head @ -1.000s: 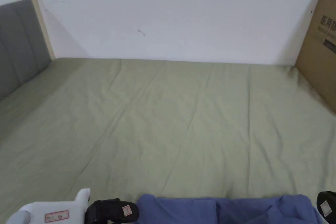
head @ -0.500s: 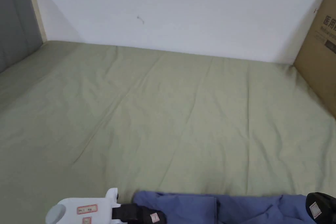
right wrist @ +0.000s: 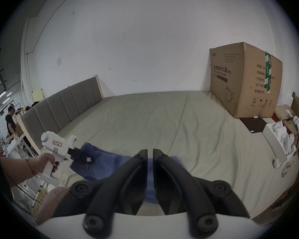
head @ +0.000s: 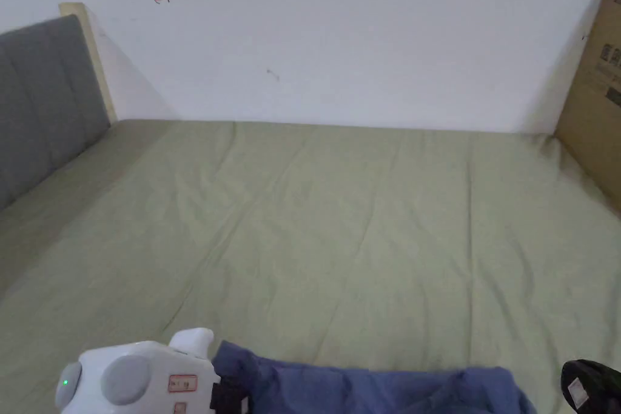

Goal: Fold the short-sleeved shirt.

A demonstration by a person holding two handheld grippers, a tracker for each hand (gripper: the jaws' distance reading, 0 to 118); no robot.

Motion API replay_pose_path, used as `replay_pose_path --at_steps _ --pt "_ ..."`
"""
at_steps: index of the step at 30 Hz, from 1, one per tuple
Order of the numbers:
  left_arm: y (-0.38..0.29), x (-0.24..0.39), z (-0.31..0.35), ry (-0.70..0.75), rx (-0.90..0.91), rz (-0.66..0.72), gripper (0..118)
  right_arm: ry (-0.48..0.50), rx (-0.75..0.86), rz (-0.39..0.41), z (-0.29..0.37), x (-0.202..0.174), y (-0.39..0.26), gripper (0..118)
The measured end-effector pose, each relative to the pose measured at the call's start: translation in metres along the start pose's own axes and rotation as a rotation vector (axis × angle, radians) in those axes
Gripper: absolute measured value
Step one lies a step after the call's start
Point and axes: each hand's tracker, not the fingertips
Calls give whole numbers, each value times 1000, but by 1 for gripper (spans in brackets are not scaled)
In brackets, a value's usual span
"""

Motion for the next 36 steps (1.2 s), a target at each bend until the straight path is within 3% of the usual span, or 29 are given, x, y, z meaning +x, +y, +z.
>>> replay_pose_path --at_steps 2,4,8,12,17,18,19,21,22,23,25,29,32,33,34,35,36 --pt "5 8 21 330 7 -211 9 8 8 -19 4 6 -3 7" --pt "4 7 36 418 19 -248 9 12 17 -42 8 11 -6 7" --pt "10 19 58 183 34 -16 9 19 19 -84 14 23 -11 7" --pt "31 65 50 31 33 13 9 12 30 -94 23 29 -10 7" --pt "45 134 -6 -194 -76 79 13 -8 52 -120 33 40 -10 7" --pt "46 147 -19 -215 -92 74 25 -14 53 -124 34 42 -12 7" --pt "46 157 -31 -236 -111 64 46 -17 52 -130 34 44 -12 7" --pt "44 175 -52 -360 -127 70 109 -26 45 -140 34 48 -14 7" --pt "41 179 -58 -456 -132 94 118 -28 41 -142 34 50 -15 7" --pt "40 182 -59 -521 -142 114 118 -30 37 -144 33 51 -16 7" --pt "41 184 -46 -573 -73 129 116 -33 33 -145 32 54 -17 7" --pt "45 171 -19 -426 3 18 113 -25 37 -164 26 59 -17 7" --pt "41 165 6 -274 77 -143 75 -18 62 -185 25 61 -18 7" --pt "39 165 10 -235 113 -190 75 -26 80 -181 25 61 -17 7" --pt "36 167 12 -192 128 -234 37 -34 97 -174 25 62 -17 7" --pt "33 171 9 -166 118 -267 6 -39 109 -167 24 63 -17 7" --pt "29 174 6 -151 113 -283 3 -41 117 -165 24 63 -16 7"
